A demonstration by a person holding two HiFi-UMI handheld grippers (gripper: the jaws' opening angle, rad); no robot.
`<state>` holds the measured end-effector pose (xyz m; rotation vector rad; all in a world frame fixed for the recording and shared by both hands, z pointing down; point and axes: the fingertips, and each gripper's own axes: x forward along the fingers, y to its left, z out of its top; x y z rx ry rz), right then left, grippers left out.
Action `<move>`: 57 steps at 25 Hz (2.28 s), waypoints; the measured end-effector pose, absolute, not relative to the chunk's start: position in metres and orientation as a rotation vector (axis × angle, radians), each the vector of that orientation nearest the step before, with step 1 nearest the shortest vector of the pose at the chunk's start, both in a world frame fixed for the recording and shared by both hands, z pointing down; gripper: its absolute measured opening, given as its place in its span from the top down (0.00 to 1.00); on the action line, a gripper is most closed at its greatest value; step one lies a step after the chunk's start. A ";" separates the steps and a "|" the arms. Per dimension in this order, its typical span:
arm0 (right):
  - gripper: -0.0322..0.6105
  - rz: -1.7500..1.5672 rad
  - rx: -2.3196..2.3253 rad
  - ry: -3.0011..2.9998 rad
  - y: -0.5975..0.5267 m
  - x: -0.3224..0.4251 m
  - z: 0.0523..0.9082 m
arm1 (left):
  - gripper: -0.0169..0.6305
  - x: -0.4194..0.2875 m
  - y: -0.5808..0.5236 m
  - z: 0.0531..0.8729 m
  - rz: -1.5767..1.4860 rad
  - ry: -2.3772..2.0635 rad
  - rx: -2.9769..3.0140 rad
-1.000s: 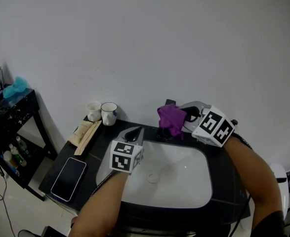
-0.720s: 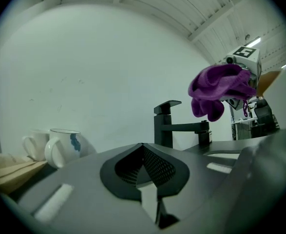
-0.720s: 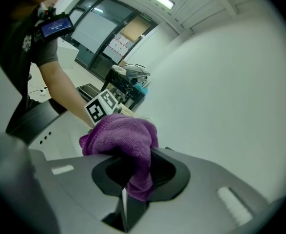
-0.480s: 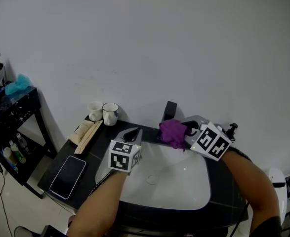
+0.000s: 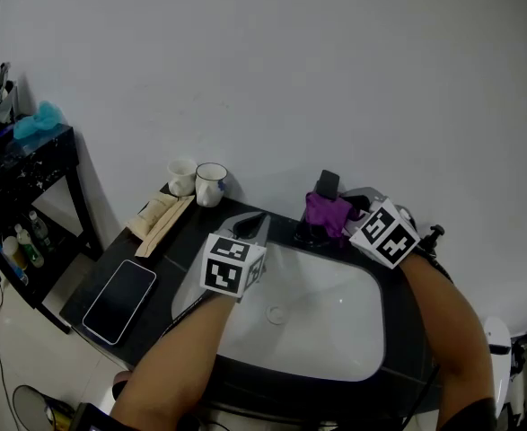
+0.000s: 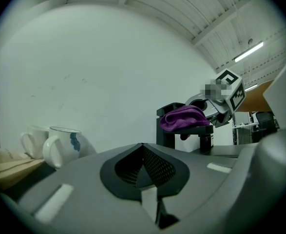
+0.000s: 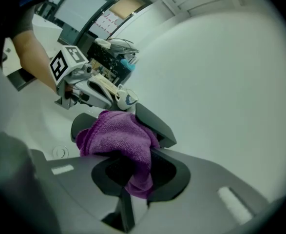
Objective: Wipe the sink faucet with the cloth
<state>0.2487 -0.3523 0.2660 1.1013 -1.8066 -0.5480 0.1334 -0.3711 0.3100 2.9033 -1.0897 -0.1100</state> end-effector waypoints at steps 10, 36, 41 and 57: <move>0.85 -0.659 0.966 -1.767 -0.317 0.226 0.276 | 0.95 0.136 -0.368 0.312 -0.087 -1.072 2.931; 0.85 -0.535 1.310 -1.899 -0.333 0.245 0.324 | 0.95 0.134 -0.375 0.314 -0.075 -1.091 2.921; 0.85 -0.518 1.402 -1.901 -0.353 0.247 0.325 | 0.95 0.136 -0.372 0.314 -0.085 -1.079 2.920; 0.85 -0.425 1.238 -1.800 -0.356 0.248 0.379 | 0.95 0.138 -0.373 0.313 -0.089 -1.069 2.917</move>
